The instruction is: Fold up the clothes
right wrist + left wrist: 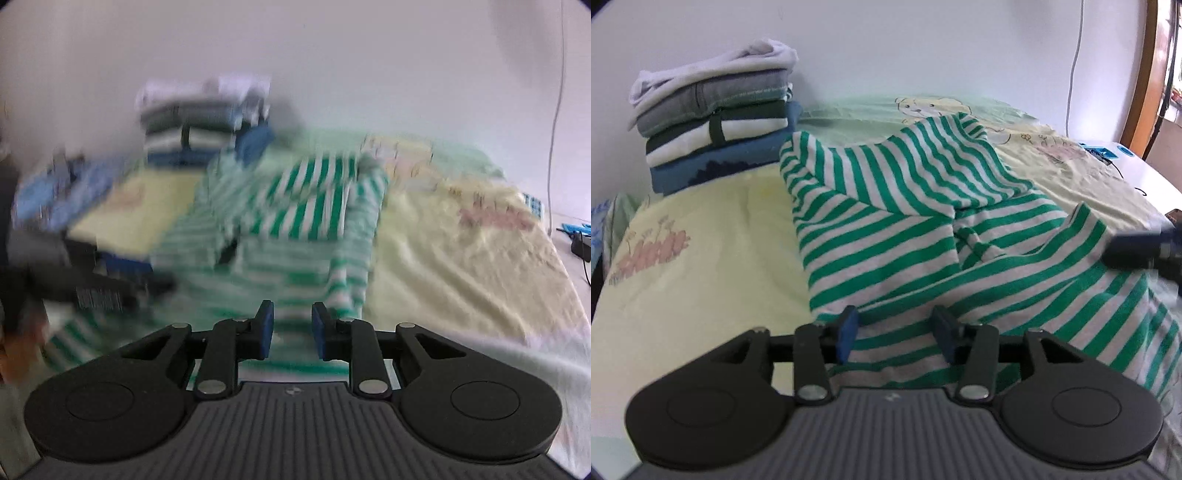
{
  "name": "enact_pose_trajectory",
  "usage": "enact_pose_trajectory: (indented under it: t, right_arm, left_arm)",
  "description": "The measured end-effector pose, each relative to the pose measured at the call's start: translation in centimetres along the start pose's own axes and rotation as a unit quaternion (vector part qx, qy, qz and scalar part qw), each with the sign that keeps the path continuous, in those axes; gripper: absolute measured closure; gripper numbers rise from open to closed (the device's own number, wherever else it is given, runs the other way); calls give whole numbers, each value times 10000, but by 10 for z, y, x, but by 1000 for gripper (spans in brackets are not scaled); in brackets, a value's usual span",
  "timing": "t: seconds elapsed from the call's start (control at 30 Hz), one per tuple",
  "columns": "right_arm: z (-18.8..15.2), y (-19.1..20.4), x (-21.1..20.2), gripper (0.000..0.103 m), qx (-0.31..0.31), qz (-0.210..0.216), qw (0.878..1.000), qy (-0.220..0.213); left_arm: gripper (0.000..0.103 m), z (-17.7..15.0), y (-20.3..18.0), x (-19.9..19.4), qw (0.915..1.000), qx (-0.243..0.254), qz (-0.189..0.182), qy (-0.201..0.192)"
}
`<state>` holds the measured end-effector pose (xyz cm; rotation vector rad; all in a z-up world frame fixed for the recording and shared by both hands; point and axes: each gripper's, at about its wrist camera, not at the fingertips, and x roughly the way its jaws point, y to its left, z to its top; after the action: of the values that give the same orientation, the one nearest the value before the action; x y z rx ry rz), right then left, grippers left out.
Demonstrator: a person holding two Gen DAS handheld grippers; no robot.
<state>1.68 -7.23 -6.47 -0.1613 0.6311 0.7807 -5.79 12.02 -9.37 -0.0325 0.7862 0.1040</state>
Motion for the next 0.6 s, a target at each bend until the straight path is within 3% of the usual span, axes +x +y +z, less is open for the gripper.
enact_pose_trajectory:
  t: [0.1,0.2,0.27,0.4,0.43,0.5,0.6]
  right_arm:
    - [0,-2,23,81,-154,-126,9996,210]
    - [-3,-22,41,82,306,-52,9992,240]
    - [2,-31,46,82,479,-99,9985,258]
    - [6,-41,34,82,690,-295,9968,290]
    - [7,-43,27,78,711,-380,9964,278]
    - [5,-42,7,79,792,-55,9967,193]
    - [-7,-32,-19,79,692,628,9953,261]
  left_arm:
    - [39,1,3,3,10000,-66,45,17]
    - [38,3,11,7,9993,-374,-76,55]
    - [37,4,7,9,9996,-291,-24,59]
    - [31,2,6,10,9998,-215,46,-21]
    - [25,1,7,11,9997,-238,75,-35]
    - [9,-1,10,14,9993,-291,227,-66]
    - [2,-6,24,20,9982,-583,110,-51]
